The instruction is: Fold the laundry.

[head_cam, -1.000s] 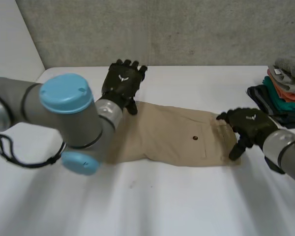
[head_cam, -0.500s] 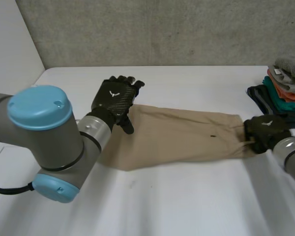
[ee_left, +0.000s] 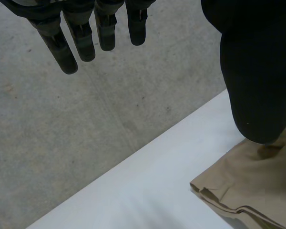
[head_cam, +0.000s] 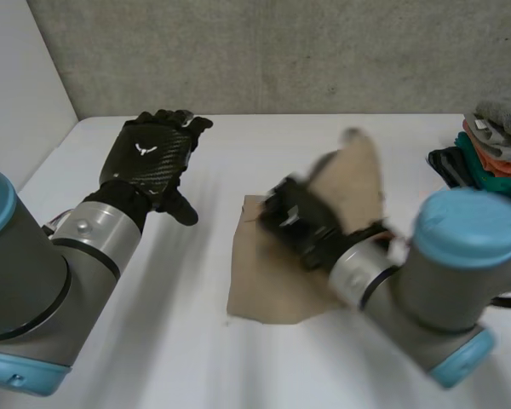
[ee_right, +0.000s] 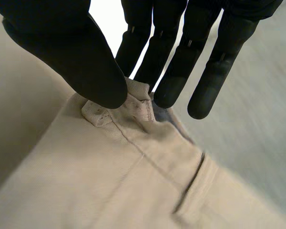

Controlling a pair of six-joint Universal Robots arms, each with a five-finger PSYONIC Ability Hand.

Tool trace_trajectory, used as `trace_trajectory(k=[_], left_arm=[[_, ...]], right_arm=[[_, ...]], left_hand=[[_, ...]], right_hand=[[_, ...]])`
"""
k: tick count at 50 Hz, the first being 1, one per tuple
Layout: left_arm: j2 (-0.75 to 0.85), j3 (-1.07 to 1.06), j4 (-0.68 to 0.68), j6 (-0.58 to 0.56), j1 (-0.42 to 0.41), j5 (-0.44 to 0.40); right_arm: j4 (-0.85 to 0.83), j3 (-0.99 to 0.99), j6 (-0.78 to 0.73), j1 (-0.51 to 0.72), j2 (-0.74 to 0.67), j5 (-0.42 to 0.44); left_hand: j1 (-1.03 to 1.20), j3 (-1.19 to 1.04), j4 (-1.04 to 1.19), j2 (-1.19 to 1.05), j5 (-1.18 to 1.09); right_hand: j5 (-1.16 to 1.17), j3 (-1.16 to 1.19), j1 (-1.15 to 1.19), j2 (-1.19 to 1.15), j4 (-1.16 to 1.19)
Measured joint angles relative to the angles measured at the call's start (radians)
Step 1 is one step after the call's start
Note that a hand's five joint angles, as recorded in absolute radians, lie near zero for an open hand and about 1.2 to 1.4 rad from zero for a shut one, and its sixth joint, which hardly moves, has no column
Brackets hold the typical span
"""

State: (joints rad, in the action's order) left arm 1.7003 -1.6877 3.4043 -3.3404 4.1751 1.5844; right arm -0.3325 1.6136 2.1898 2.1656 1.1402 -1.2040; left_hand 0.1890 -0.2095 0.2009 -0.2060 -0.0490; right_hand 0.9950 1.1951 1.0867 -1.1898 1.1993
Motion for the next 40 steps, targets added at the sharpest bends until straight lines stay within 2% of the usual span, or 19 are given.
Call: trace_trajectory(k=[3, 6, 8, 9, 13, 14, 15, 17, 21, 25, 30, 34, 40], left_arm=[[0.001, 0.001, 0.009, 0.002, 0.011, 0.001], [0.009, 0.013, 0.031, 0.002, 0.02, 0.001], [0.019, 0.025, 0.05, 0.001, 0.021, 0.002], [0.026, 0.033, 0.059, 0.001, 0.021, 0.002], [0.063, 0.073, 0.093, -0.001, 0.015, 0.004], [0.089, 0.103, 0.104, -0.001, 0.007, 0.004], [0.096, 0.111, 0.106, -0.002, 0.005, 0.005], [0.146, 0.165, 0.114, -0.002, -0.019, 0.005], [0.254, 0.276, 0.109, -0.002, -0.084, 0.004], [0.373, 0.384, 0.06, -0.001, -0.139, 0.011], [0.507, 0.483, -0.063, 0.004, -0.177, 0.047], [0.602, 0.533, -0.178, 0.005, -0.199, 0.108], [0.668, 0.552, -0.256, -0.005, -0.21, 0.18]], right_arm=[[-0.018, 0.004, 0.001, 0.066, -0.049, 0.061], [-0.026, 0.007, 0.016, 0.095, -0.074, 0.092], [-0.027, 0.011, 0.046, 0.094, -0.065, 0.095], [-0.028, 0.013, 0.071, 0.089, -0.051, 0.094], [-0.028, 0.025, 0.204, 0.049, 0.028, 0.088], [-0.029, 0.03, 0.304, 0.015, 0.074, 0.085], [-0.029, 0.032, 0.331, 0.005, 0.086, 0.085], [-0.028, 0.036, 0.538, -0.065, 0.151, 0.079], [-0.011, 0.02, 0.849, -0.168, 0.208, 0.069], [0.051, -0.021, 1.006, -0.234, 0.194, 0.063], [0.196, -0.12, 1.002, -0.259, 0.082, 0.061], [0.36, -0.242, 0.902, -0.256, -0.076, 0.059], [0.488, -0.358, 0.763, -0.25, -0.252, 0.041]], left_hand=[[0.0, 0.0, 0.0, 0.0, 0.0], [0.0, 0.0, 0.0, 0.0, 0.0], [0.0, 0.0, 0.0, 0.0, 0.0], [0.0, 0.0, 0.0, 0.0, 0.0], [0.0, 0.0, 0.0, 0.0, 0.0], [0.0, 0.0, 0.0, 0.0, 0.0], [0.0, 0.0, 0.0, 0.0, 0.0], [0.0, 0.0, 0.0, 0.0, 0.0], [0.0, 0.006, -0.005, 0.004, 0.0], [0.0, 0.006, -0.005, 0.004, 0.0], [0.0, 0.006, -0.005, 0.004, 0.0], [0.0, 0.006, -0.005, 0.004, 0.0], [0.0, 0.006, -0.005, 0.004, 0.0]], right_hand=[[-0.057, -0.076, -0.007, 0.074, -0.078], [-0.492, -0.504, -0.397, 0.512, -0.507], [-0.831, -0.832, -0.745, 0.858, -0.838], [-0.891, -0.898, -0.806, 0.908, -0.905], [-0.946, -0.98, -0.854, 0.973, -0.988], [-0.946, -0.98, -0.854, 0.973, -0.99], [-0.946, -0.98, -0.854, 0.973, -0.99], [-0.946, -0.98, -0.854, 0.973, -0.99], [-0.946, -0.98, -0.854, 0.973, -0.99], [-0.946, -0.98, -0.854, 0.973, -0.99], [-0.946, -0.98, -0.854, 0.973, -0.99], [-0.946, -0.98, -0.854, 0.973, -0.99], [-0.946, -0.98, -0.854, 0.973, -0.99]])
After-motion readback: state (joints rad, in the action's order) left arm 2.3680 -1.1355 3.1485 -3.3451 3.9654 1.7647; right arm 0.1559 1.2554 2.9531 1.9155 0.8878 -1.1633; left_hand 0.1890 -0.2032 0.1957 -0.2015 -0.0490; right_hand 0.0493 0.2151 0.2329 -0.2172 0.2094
